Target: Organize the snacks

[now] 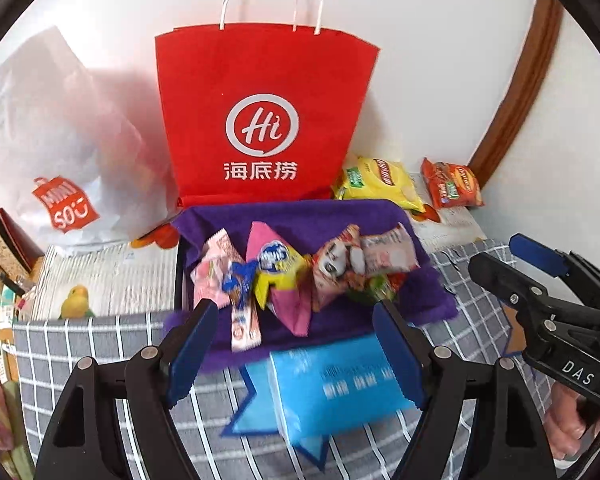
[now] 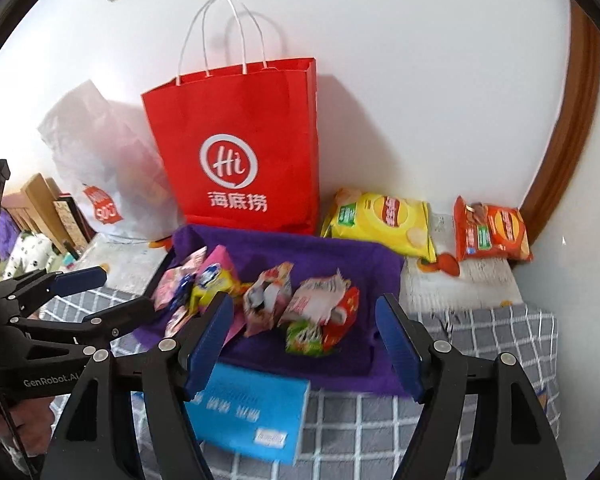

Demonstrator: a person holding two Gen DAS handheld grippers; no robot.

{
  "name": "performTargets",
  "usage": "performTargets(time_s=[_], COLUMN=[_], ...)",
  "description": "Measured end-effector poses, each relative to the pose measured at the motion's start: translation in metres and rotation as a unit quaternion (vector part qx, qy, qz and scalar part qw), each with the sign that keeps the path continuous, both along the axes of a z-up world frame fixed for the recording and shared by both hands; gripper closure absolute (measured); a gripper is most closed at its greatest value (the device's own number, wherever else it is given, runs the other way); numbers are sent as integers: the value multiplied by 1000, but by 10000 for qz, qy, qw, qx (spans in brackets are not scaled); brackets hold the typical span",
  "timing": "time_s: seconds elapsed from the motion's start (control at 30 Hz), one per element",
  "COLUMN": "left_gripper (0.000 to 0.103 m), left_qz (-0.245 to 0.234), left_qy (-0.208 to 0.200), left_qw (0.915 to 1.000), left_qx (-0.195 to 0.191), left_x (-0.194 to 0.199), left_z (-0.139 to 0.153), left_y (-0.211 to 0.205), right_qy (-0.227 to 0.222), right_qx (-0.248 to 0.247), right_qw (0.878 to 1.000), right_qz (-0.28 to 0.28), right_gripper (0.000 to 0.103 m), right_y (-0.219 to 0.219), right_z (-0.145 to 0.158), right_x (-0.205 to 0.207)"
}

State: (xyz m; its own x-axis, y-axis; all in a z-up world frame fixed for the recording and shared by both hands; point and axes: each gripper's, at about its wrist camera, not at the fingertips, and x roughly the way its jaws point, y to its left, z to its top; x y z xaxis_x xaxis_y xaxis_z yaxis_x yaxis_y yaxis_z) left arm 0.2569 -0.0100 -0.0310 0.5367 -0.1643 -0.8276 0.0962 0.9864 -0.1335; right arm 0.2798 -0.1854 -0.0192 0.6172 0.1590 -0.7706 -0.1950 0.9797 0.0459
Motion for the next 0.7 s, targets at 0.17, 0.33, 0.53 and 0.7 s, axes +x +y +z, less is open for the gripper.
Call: performTargets(time_s=[0.17, 0.33, 0.53, 0.7], left_gripper=[20, 17, 16, 9], left_qz=[41, -1, -76, -125], left_qy=[-218, -393, -579, -782], left_qw=[9998, 9992, 9983, 9968], left_qx=[16, -41, -19, 50], left_x=[-44, -85, -133, -168], left_z=[14, 26, 38, 45], left_y=[-6, -12, -20, -29], right_qy=[-101, -176, -145, -247], right_qx=[70, 4, 53, 9], right_qw=[9998, 9993, 9985, 9980], right_qz=[-131, -321, -532, -580], right_gripper=[30, 28, 28, 13], right_y=[-5, -12, -25, -27], right_z=[11, 21, 30, 35], right_x=[-42, -94, -148, -189])
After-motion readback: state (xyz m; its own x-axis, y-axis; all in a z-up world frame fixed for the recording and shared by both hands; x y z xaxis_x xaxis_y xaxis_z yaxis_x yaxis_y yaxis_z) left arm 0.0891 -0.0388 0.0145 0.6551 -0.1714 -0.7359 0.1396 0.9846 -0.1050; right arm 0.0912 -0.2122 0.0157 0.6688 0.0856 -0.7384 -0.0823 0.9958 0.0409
